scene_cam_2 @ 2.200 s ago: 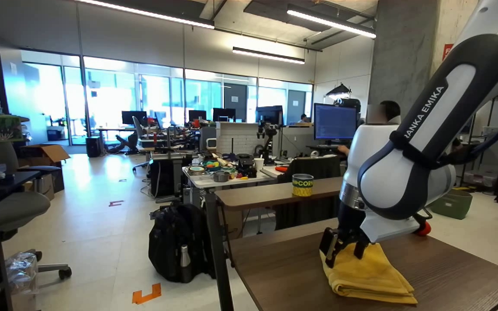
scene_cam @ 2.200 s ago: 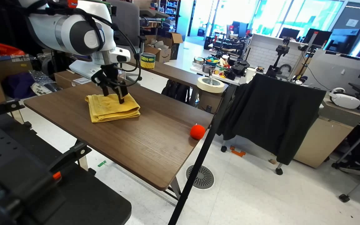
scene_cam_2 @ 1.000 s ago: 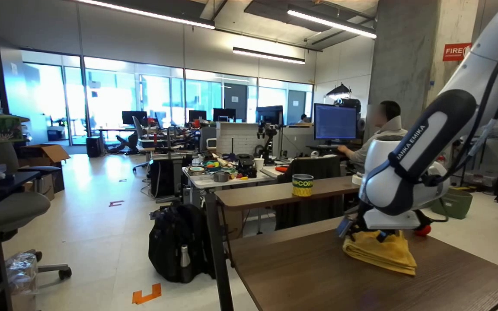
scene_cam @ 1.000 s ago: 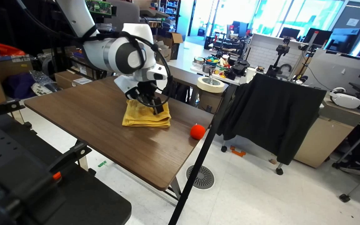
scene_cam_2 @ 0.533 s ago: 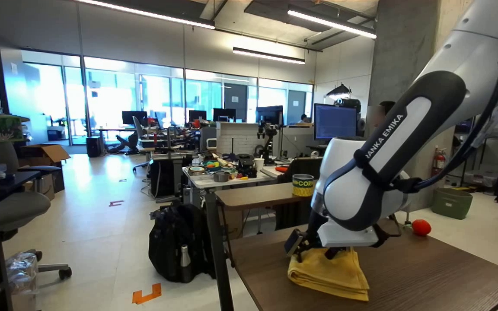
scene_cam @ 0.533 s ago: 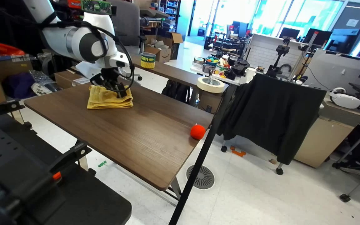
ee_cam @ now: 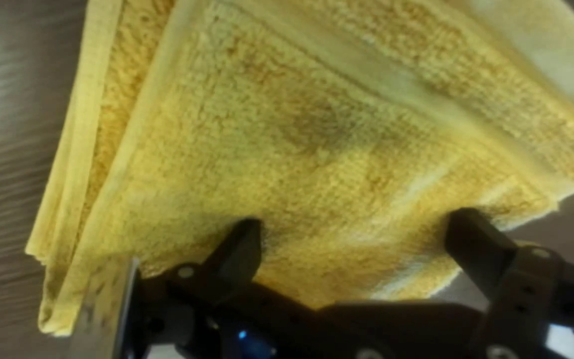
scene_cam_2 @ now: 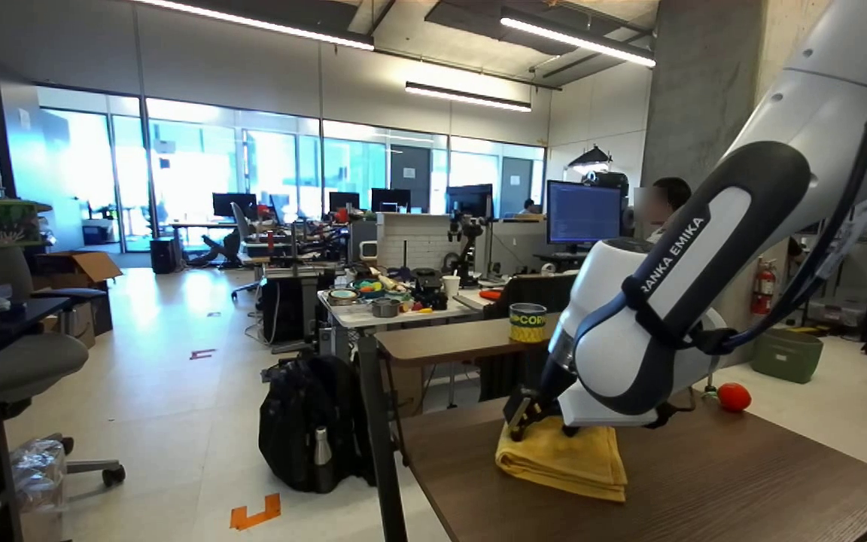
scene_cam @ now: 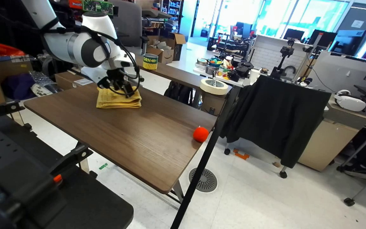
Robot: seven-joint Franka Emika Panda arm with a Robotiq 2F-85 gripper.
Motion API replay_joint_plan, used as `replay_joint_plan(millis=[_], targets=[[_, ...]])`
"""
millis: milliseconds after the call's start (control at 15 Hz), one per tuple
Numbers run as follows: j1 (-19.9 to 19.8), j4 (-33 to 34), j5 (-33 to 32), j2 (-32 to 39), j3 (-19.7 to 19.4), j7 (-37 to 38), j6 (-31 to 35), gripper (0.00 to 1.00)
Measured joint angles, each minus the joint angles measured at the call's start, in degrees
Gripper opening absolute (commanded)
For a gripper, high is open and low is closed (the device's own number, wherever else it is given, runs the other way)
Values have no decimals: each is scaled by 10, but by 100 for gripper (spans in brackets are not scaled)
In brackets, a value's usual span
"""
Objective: Wipe the table with the yellow towel
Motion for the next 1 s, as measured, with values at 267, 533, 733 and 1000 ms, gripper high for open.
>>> replay_joint_plan(millis=[267, 533, 733, 1000], targets=[[-10, 1, 20, 26, -102, 4, 44, 100], [-84, 8, 14, 37, -120, -40, 53, 100], [-93, -18, -6, 31, -86, -85, 94, 100], [-57, -102, -27, -1, -26, -141, 153, 100]])
